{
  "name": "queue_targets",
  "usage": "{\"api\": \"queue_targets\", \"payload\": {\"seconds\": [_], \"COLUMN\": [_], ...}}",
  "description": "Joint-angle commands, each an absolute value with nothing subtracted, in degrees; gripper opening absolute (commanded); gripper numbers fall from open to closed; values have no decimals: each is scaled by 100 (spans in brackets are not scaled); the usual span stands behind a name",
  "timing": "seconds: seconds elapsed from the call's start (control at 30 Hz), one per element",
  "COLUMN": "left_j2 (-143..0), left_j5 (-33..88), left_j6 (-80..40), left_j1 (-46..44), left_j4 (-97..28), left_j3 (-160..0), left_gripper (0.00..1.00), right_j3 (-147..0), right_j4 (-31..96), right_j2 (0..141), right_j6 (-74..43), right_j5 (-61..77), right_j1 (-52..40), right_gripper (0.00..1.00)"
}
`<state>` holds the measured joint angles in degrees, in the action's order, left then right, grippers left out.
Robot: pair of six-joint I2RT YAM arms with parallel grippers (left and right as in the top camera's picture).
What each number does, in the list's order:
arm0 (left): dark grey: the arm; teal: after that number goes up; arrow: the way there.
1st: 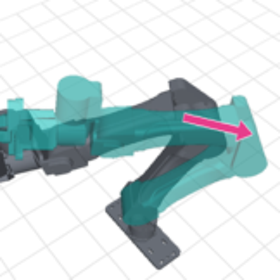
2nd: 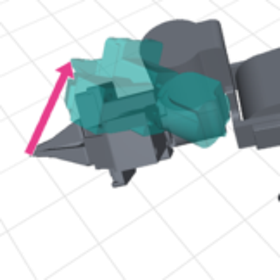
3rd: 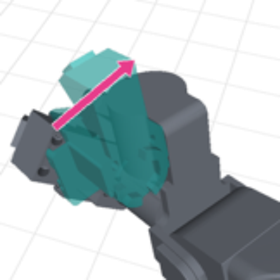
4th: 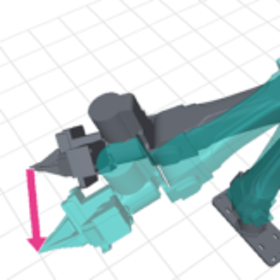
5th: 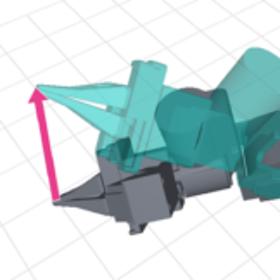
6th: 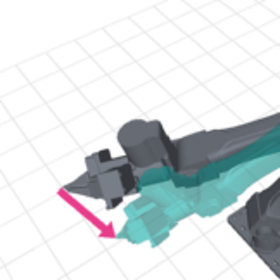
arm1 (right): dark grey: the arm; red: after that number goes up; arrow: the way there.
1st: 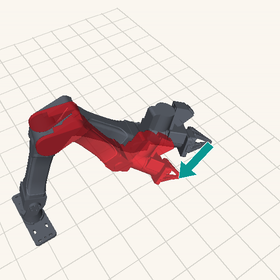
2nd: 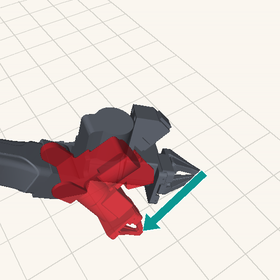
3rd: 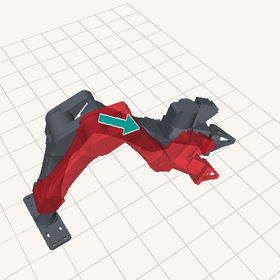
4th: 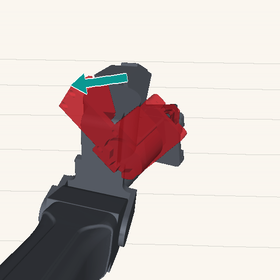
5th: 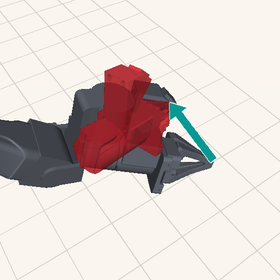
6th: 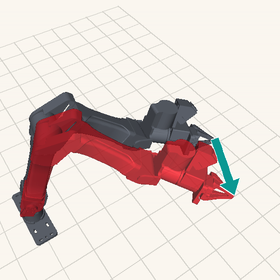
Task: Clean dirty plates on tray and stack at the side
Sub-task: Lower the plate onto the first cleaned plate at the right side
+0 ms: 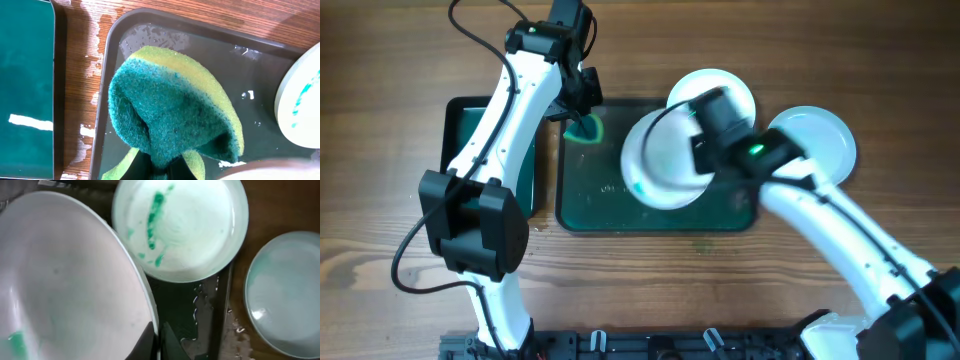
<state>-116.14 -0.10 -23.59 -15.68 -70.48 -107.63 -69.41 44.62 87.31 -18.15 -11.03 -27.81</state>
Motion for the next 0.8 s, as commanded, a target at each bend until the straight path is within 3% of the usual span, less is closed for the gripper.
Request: {"api": "queue_targets", "payload": {"seconds": [0.0,0.17,0.33,0.5,0.77], "left_j2": [-11520,-11520,-11520,-11520,-11520], "left_j5": [40,40,40,43,40], "left_j6": [-2272,-2272,-2272,-2274,-2274], "left_j1": [-1553,-1553,-1553,-1553,-1553], "left_j4": [-7028,-7028,-7024,-7011,-7004], "left_j3": [-10842,-10842,-10842,-10842,-10842], "left_gripper": [4,4,4,4,4], "right_j3": [-6936,-6884,-6523,-5944,-5470], "right_j4": [4464,4506,4438,3822,2864], "right_j2": [8527,8530,8541,8608,9150], "right_j6": [-1949,-1966,-2174,-2257,-2287], "right_j5": [593,690,-45,-200,-495], "right_j1": [-1431,255,1367,1857,1916], "right_gripper": [4,4,4,4,4]}}
